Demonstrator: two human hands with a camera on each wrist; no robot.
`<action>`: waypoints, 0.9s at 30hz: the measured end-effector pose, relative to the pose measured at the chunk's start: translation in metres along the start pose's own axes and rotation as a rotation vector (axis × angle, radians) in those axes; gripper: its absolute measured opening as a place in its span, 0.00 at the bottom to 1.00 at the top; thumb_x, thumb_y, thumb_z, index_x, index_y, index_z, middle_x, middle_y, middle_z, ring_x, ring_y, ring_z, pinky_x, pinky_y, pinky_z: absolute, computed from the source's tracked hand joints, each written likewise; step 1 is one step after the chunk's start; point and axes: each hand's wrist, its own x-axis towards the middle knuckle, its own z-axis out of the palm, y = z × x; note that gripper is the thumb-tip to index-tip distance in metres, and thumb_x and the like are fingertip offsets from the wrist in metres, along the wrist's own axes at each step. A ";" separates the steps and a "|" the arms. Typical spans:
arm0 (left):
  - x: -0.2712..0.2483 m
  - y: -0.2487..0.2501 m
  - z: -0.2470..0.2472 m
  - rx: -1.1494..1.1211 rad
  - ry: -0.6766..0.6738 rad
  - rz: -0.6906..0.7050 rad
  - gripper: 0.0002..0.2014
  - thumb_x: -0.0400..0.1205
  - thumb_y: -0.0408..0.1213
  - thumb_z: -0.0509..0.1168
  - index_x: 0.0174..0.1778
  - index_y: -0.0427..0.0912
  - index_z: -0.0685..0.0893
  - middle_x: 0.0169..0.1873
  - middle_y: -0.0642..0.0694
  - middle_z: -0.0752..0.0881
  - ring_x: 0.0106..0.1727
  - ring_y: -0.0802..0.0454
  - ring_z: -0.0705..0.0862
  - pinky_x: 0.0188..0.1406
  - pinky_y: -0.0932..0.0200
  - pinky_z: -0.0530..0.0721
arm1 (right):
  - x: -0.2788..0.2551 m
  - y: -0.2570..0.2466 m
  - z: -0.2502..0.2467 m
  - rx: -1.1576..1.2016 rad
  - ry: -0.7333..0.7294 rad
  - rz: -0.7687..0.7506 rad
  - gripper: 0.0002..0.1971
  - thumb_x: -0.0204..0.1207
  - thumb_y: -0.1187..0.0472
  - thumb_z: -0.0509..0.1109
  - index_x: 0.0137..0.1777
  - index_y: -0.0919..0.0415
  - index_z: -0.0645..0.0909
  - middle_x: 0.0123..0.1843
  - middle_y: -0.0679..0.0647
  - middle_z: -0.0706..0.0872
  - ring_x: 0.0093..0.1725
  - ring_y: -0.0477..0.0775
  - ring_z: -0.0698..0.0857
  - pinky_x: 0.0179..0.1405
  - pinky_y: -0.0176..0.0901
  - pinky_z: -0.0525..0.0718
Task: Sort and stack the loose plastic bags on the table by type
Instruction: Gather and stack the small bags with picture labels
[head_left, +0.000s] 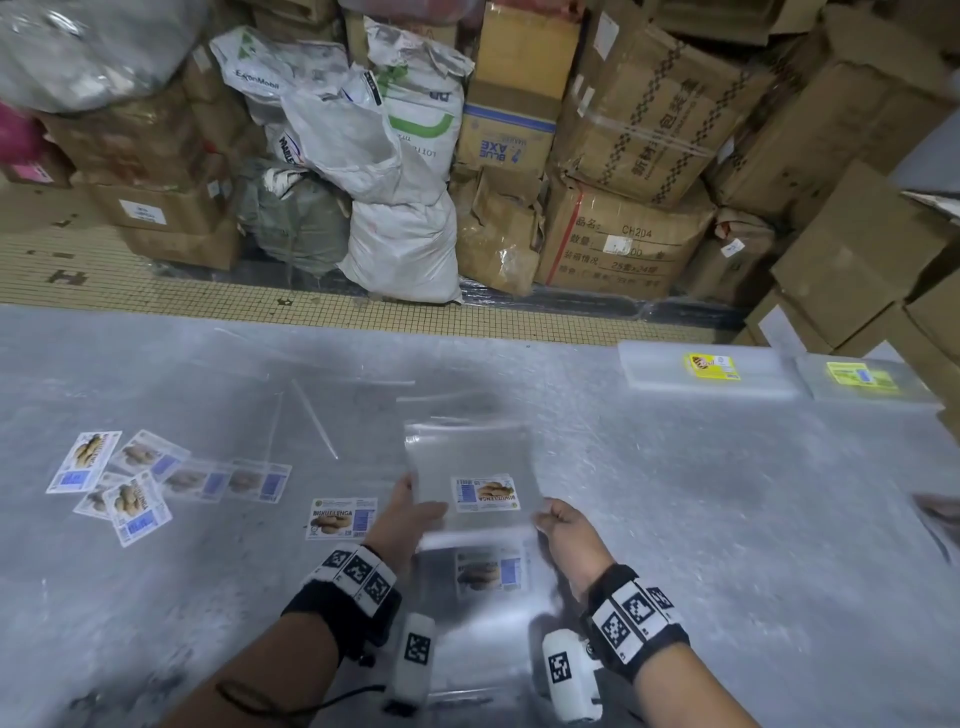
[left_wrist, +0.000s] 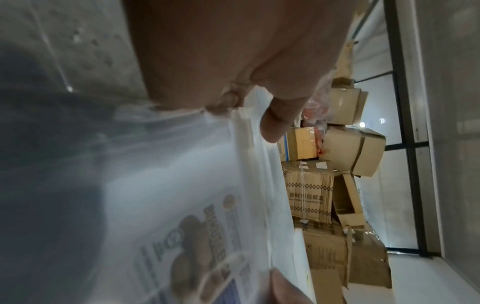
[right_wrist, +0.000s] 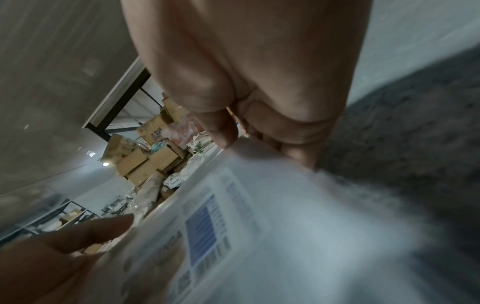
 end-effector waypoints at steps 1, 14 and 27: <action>-0.001 0.000 0.001 -0.037 0.028 0.000 0.28 0.74 0.26 0.69 0.70 0.48 0.74 0.58 0.37 0.88 0.59 0.32 0.85 0.64 0.29 0.81 | 0.000 0.002 0.001 -0.001 0.011 0.002 0.11 0.87 0.67 0.58 0.56 0.60 0.83 0.42 0.54 0.89 0.28 0.43 0.80 0.28 0.31 0.77; -0.008 0.001 0.006 0.407 0.071 0.120 0.24 0.78 0.30 0.67 0.66 0.50 0.69 0.54 0.44 0.83 0.53 0.45 0.84 0.49 0.51 0.85 | -0.012 0.007 0.010 -0.013 0.008 -0.128 0.16 0.85 0.68 0.57 0.65 0.55 0.81 0.57 0.51 0.90 0.59 0.53 0.87 0.66 0.52 0.82; -0.011 -0.003 0.007 0.206 -0.036 0.183 0.39 0.64 0.20 0.74 0.69 0.48 0.68 0.56 0.36 0.85 0.56 0.39 0.87 0.56 0.39 0.86 | -0.013 0.000 0.007 -0.005 -0.019 -0.184 0.24 0.82 0.75 0.56 0.59 0.42 0.75 0.59 0.54 0.87 0.55 0.56 0.86 0.52 0.48 0.84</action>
